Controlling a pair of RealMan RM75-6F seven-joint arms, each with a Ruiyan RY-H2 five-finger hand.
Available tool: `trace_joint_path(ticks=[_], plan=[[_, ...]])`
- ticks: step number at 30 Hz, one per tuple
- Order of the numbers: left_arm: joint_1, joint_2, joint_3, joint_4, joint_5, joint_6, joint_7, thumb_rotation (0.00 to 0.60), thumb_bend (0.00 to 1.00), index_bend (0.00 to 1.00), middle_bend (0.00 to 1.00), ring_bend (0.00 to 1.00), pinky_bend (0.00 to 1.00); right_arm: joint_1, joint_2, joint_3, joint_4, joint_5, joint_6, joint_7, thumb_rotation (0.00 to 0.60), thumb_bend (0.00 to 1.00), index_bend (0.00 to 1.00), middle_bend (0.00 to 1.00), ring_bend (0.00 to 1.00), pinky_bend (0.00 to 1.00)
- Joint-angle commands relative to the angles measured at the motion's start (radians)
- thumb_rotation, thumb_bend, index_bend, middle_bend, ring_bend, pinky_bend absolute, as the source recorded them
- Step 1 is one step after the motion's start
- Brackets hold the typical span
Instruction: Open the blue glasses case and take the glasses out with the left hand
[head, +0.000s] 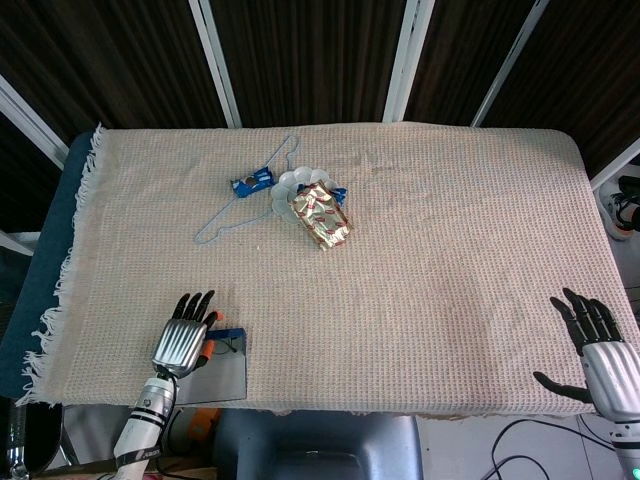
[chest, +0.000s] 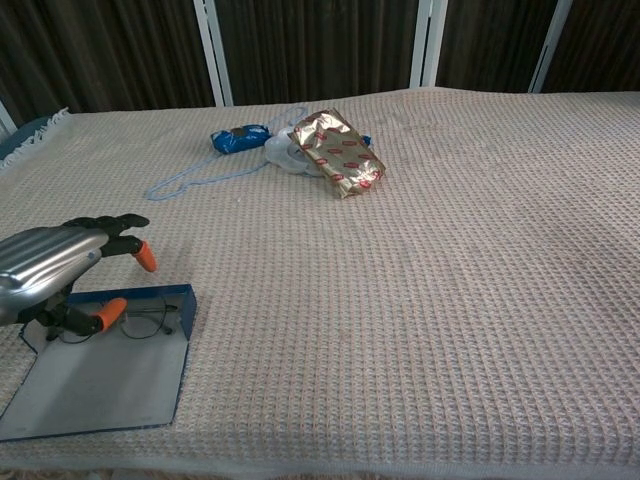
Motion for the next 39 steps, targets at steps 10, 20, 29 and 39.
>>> trace_joint_path(ticks=[10,20,29,39], plan=[[0.003,-0.007,-0.013,0.017,-0.006,-0.016,-0.013,0.6,0.45,0.39,0.0,0.0,0.0,0.001,-0.002,-0.001,-0.001,0.0,-0.002,-0.006,0.6,0.13,0.0,0.0,0.0,0.0],[0.003,-0.005,-0.018,0.022,-0.011,-0.028,-0.009,0.6,0.45,0.42,0.0,0.0,0.0,0.0,-0.001,0.0,-0.001,0.0,0.0,-0.005,0.6,0.13,0.0,0.0,0.0,0.0],[0.004,-0.01,-0.025,0.031,-0.015,-0.032,-0.01,0.6,0.45,0.45,0.0,0.0,0.0,0.0,-0.001,0.0,-0.001,0.001,-0.001,-0.004,0.6,0.13,0.0,0.0,0.0,0.0],[0.003,-0.006,-0.031,0.032,-0.013,-0.036,-0.016,0.6,0.45,0.5,0.0,0.0,0.0,0.001,-0.001,-0.001,0.0,0.0,-0.002,-0.005,0.6,0.13,0.0,0.0,0.0,0.0]])
